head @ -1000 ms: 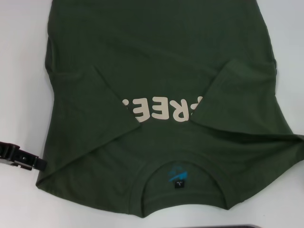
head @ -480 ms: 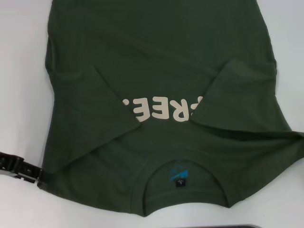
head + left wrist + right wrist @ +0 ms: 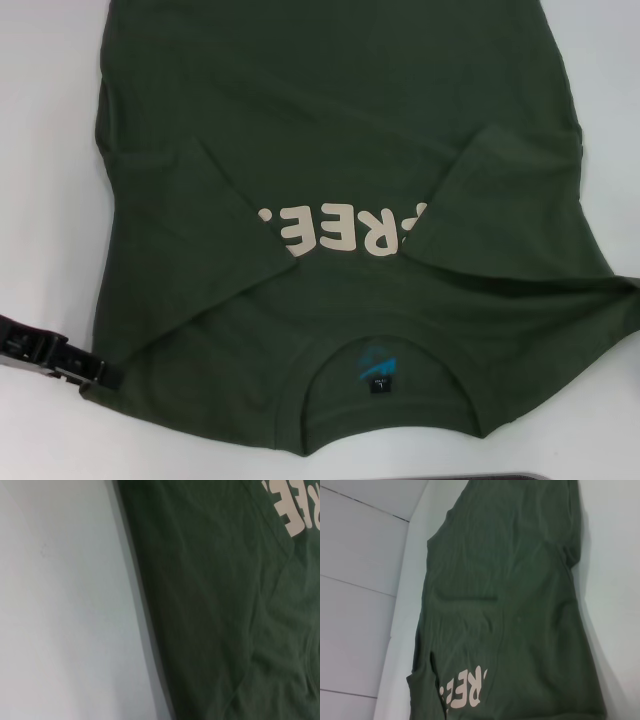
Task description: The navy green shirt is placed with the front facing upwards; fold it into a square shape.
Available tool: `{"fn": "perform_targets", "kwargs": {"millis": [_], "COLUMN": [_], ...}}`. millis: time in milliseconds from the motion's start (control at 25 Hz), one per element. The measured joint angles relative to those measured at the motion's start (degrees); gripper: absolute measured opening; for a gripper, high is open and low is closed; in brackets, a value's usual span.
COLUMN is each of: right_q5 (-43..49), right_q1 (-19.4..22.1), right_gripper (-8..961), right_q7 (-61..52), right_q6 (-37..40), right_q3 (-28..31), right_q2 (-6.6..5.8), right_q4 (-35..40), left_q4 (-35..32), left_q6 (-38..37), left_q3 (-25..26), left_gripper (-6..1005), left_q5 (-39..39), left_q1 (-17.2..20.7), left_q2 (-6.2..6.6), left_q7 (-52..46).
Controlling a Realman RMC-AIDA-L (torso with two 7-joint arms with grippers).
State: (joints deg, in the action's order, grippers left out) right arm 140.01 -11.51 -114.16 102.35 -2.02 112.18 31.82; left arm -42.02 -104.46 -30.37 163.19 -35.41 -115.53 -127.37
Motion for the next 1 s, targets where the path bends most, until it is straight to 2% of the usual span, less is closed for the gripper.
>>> {"fn": "perform_targets", "kwargs": {"millis": [1000], "right_q5": [0.00], "right_q1": [-0.44], "right_gripper": [74], "right_q7": [0.00], "right_q6": [-0.06], "right_q3": [0.00], "right_q2": [0.11], "right_q4": [0.00], "left_q4": [0.22], "left_q6": [0.99], "left_q3": [-2.06], "left_gripper": [565], "left_q5": [0.21], "left_q1": [0.04], "left_q2": [0.50], "left_q7": [-0.22]}}
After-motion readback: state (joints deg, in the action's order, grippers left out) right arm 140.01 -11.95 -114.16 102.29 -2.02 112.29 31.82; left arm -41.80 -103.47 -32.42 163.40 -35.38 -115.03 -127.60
